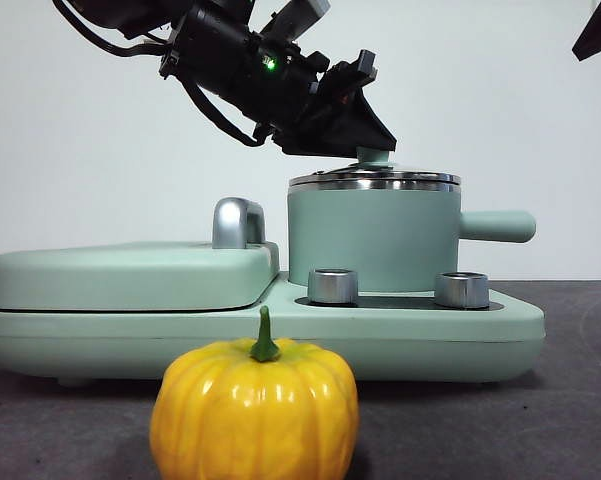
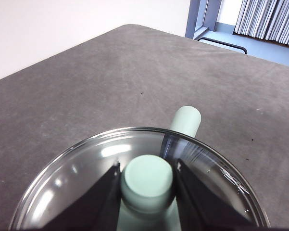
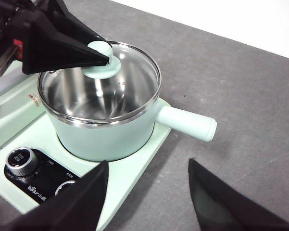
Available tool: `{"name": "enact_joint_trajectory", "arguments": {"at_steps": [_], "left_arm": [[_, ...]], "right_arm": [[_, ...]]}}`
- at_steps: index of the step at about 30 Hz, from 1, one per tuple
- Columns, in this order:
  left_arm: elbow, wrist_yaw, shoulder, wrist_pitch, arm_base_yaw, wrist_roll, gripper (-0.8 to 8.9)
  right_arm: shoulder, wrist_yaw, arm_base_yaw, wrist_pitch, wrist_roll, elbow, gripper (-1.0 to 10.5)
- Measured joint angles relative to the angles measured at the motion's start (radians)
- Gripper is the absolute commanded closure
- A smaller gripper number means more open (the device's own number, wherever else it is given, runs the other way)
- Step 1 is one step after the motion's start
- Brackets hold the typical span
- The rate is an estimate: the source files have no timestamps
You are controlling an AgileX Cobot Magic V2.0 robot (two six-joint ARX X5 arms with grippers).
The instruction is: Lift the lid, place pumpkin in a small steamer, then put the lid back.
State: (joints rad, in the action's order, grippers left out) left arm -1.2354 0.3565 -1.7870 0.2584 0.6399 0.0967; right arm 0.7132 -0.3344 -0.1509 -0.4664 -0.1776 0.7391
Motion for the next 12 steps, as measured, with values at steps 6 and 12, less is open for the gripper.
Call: {"name": "enact_joint_trajectory", "arguments": {"at_steps": [6,12], "left_arm": [[-0.004,0.0,0.0,-0.008,0.0,0.001,8.01],[-0.003,0.0,0.0,0.0,0.0,0.0,8.01]], "right_arm": [[0.0,0.0,0.0,0.0,0.0,0.0,6.8],[0.0,-0.002,0.0,0.0,0.0,0.0,6.8]]}}
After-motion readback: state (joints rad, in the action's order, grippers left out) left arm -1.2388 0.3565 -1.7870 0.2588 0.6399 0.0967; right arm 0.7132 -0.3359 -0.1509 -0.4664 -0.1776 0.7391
